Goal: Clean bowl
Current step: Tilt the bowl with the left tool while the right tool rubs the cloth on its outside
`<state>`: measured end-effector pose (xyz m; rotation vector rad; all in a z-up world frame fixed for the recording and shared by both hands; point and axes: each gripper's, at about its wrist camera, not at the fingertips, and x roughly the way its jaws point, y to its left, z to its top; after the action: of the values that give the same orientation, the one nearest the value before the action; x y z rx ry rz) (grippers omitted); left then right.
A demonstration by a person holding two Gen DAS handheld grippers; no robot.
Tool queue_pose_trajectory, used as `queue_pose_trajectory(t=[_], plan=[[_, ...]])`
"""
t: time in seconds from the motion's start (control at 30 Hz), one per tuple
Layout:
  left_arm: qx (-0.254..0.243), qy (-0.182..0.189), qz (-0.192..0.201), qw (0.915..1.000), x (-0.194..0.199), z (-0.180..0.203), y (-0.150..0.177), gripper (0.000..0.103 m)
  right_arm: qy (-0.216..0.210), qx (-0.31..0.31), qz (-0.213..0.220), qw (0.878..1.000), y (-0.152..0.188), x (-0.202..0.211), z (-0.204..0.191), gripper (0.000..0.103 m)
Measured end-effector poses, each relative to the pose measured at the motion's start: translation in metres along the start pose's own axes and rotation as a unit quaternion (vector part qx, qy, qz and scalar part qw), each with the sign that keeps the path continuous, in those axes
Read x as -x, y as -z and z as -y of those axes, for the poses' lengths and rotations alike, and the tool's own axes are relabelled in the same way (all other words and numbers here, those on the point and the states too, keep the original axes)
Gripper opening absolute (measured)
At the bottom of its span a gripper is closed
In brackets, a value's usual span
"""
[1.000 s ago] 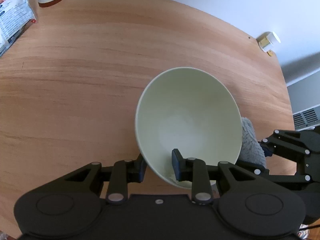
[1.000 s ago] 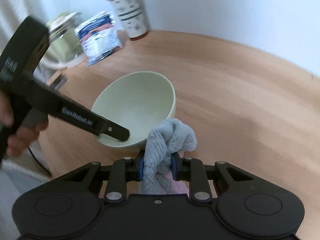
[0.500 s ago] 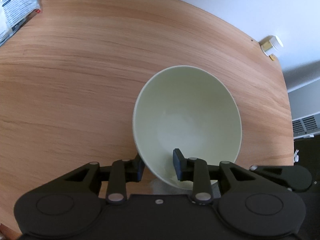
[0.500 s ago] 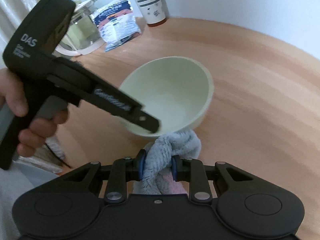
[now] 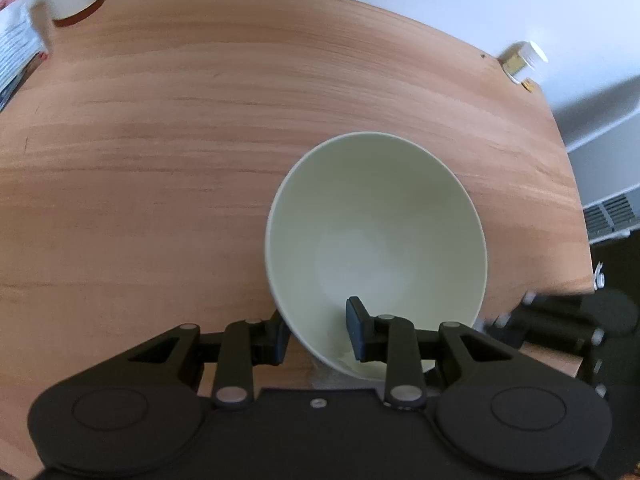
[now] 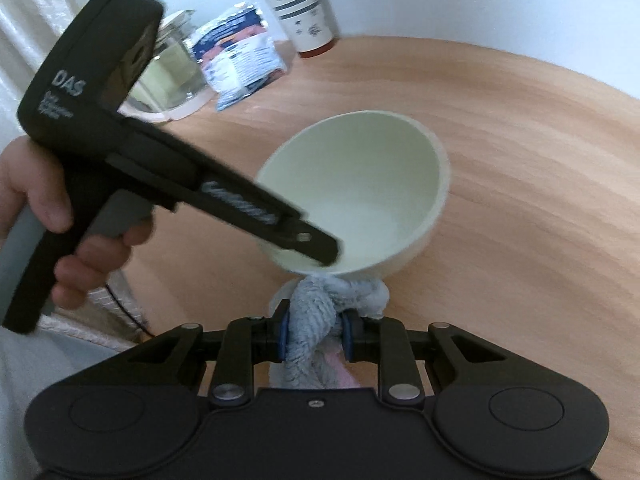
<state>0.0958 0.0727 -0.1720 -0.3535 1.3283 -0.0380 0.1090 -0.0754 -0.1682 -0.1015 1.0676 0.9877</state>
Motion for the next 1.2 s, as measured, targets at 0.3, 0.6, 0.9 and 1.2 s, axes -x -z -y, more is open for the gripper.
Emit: queue_pose_trajectory(t=[0.3,0.6,0.9,1.2], plan=[[-0.019,-0.005,-0.014,0.9997,-0.004,-0.001,-0.006,0.030,0.037,0.080,0.007,0.996,-0.017,0.018,0.034,0.027],[0.007,-0.012,-0.008,0.9999,-0.007,0.003,-0.002,0.035,0.031,0.166,-0.026,0.985,-0.003,0.010,0.001,0.027],[0.018,-0.002,0.000,0.9998,-0.008,0.003,0.001,0.035,-0.040,0.064,-0.028,0.997,0.002,-0.005,-0.014,0.027],[0.014,0.008,-0.004,0.9999,-0.008,-0.001,0.002,0.035,-0.060,0.026,-0.013,0.998,0.006,-0.009,-0.020,0.025]])
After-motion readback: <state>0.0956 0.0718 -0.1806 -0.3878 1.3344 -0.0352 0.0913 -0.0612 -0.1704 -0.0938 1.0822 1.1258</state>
